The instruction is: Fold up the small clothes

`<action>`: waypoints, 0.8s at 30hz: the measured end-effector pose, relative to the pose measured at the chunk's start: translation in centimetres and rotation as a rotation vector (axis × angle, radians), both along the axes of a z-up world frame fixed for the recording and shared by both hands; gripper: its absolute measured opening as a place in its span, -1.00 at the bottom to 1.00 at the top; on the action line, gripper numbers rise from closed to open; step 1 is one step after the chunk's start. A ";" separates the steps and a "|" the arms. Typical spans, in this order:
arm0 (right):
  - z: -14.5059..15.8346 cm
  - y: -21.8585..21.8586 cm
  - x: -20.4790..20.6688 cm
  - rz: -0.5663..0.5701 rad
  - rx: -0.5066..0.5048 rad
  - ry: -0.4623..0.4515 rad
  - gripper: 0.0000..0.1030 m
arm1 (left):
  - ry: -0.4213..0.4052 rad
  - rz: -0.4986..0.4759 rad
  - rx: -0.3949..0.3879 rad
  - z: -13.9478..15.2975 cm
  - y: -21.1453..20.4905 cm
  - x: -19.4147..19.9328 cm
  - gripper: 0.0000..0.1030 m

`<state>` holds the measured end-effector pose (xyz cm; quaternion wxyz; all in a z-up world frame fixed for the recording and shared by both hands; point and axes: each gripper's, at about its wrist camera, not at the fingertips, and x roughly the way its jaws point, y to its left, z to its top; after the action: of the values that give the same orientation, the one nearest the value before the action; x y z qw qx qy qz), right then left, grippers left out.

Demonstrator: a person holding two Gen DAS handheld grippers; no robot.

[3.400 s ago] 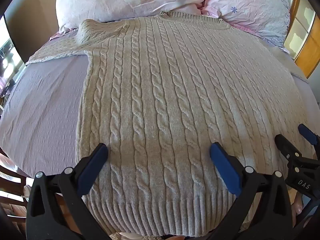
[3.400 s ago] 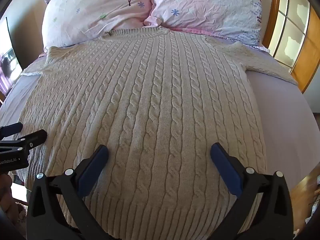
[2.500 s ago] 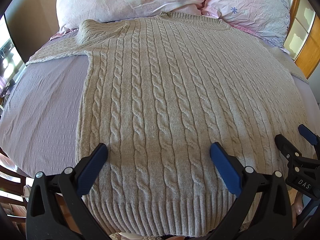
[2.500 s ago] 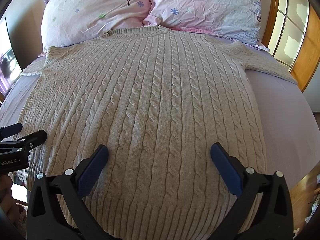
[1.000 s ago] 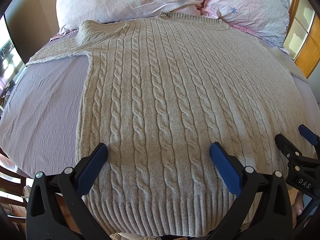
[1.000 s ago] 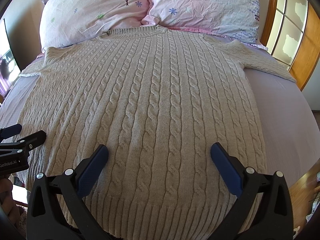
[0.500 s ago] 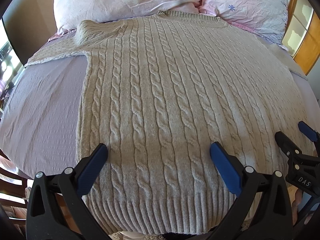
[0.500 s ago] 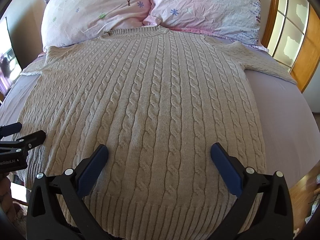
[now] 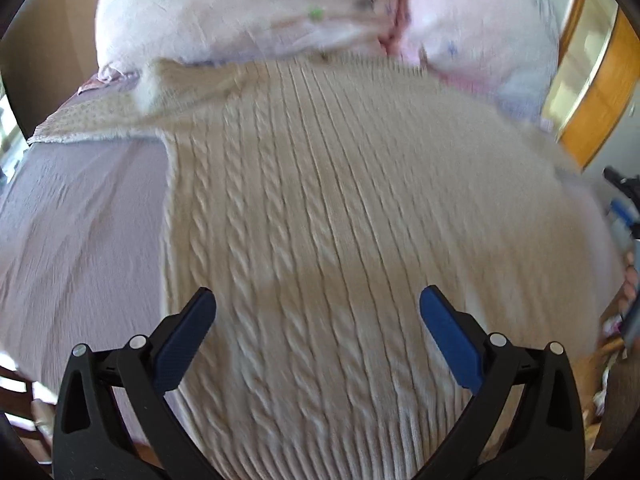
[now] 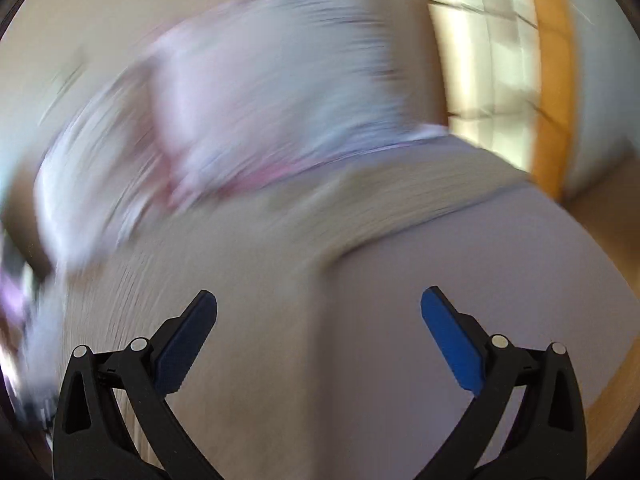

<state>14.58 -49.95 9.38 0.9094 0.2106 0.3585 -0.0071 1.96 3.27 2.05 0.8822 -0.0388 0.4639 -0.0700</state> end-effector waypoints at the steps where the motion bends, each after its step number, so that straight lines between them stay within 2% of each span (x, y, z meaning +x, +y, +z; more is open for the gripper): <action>1: -0.4 -2.5 1.4 -0.064 0.052 0.029 0.96 | -0.036 0.006 -0.036 0.5 0.9 0.4 0.96; 4: -2.6 -10.5 5.3 -0.273 0.242 0.107 0.36 | -0.105 0.006 -0.097 1.2 2.8 1.7 0.97; 5: -3.4 -12.7 6.2 -0.338 0.287 0.125 0.25 | -0.118 0.007 -0.100 1.3 3.3 2.1 0.97; 7: -4.9 -15.6 7.7 -0.420 0.341 0.153 0.15 | -0.162 0.005 -0.113 1.8 4.4 2.8 0.97; 9: -6.3 -17.4 8.9 -0.466 0.375 0.177 0.04 | -0.235 -0.018 -0.188 2.5 5.9 3.2 0.97; 11: -6.6 -17.9 9.7 -0.484 0.390 0.157 -0.04 | -0.271 -0.022 -0.241 3.3 7.2 3.7 0.97; 12: -6.6 -18.2 10.1 -0.495 0.393 0.155 -0.08 | -0.292 0.008 -0.248 3.7 8.3 4.2 0.97; 14: -6.9 -18.8 10.8 -0.514 0.405 0.149 -0.36 | -0.331 0.082 -0.225 4.3 9.8 4.8 0.97; 15: -7.2 -18.8 11.0 -0.529 0.409 0.141 -0.42 | -0.356 0.139 -0.208 4.6 11.1 5.2 0.97; 17: -7.6 -19.0 11.7 -0.554 0.411 0.138 -0.76 | -0.366 0.225 -0.187 4.8 12.8 5.7 0.97; 20: -7.3 -19.0 11.9 -0.564 0.398 0.122 -0.85 | -0.365 0.386 -0.208 4.8 17.1 6.7 0.96; 21: -6.5 -18.5 11.8 -0.557 0.386 0.089 -0.86 | -0.359 0.435 -0.223 4.7 18.6 6.8 0.96; 23: -3.5 -16.0 11.7 -0.485 0.315 -0.019 -0.86 | -0.371 0.508 -0.285 4.8 21.9 6.7 0.96; 24: -0.8 -13.2 11.7 -0.395 0.265 -0.091 -0.86 | -0.377 0.551 -0.318 4.8 23.5 6.8 0.95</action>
<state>26.30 -63.19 8.57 0.8701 0.3941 0.2669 -0.1280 8.76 26.78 6.88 0.9209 -0.2853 0.2486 0.0930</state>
